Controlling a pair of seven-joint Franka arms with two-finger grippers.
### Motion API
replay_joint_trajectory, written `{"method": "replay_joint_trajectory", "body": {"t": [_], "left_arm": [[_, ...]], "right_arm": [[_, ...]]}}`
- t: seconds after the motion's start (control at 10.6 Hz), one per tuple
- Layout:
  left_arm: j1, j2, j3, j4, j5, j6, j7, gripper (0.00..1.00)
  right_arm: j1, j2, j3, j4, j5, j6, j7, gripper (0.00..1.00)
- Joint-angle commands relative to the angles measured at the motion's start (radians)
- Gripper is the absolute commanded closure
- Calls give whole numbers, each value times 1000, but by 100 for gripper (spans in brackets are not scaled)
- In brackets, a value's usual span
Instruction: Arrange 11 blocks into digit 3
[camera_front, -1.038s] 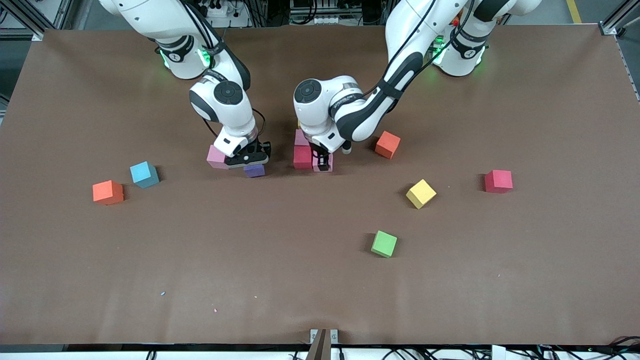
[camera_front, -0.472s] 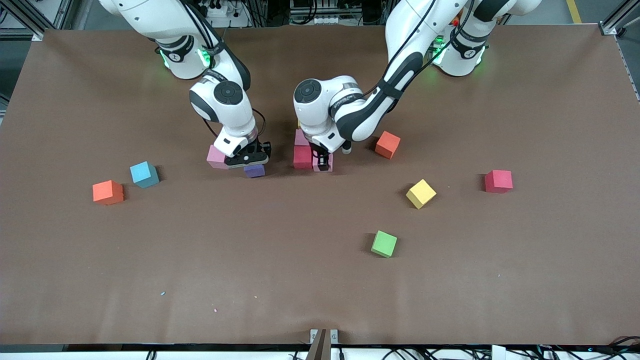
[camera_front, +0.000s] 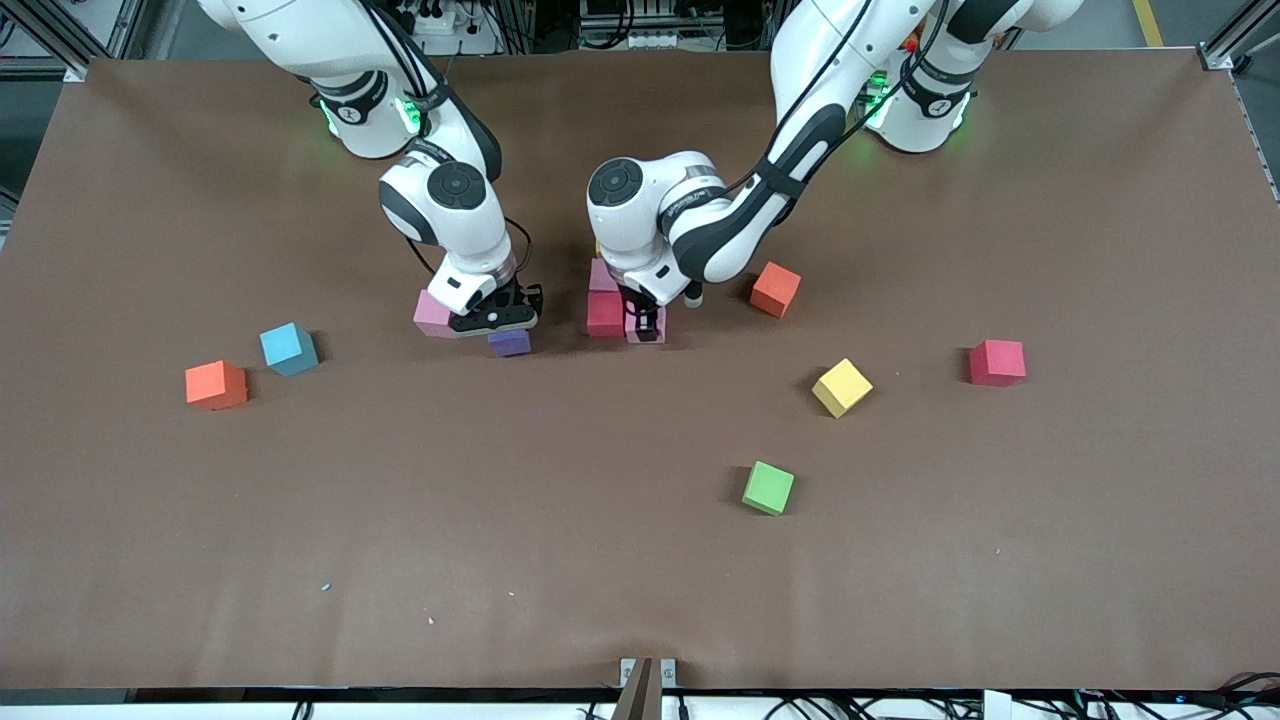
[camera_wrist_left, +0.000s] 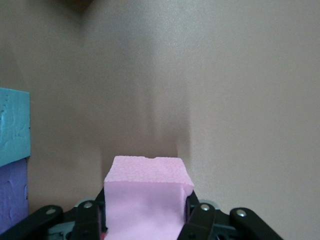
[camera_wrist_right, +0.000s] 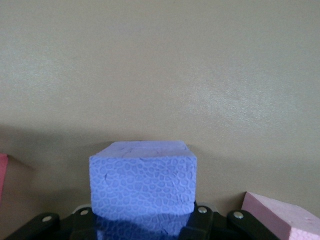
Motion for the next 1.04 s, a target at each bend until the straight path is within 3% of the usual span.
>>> {"method": "replay_joint_trajectory", "body": {"t": [0.0,0.09,0.19,0.28,0.94], "left_arm": [[-20,4,2,8,30,-15,-221,84],[-20,4,2,8,30,-15,-216,61],[-20,4,2,8,32,-15,-213,10],[-20,4,1,10,33,-16,-213,0],[-2,-64,-37,-1,29,-65,-167,0]], "right_arm": [[-1,11,5,17,22,-14,-21,100],[-1,11,5,20,22,-14,-21,100],[-3,12,5,23,22,-15,-21,100],[-1,12,5,26,22,-24,-21,100],[-3,17,8,46,29,-47,-21,100]]}}
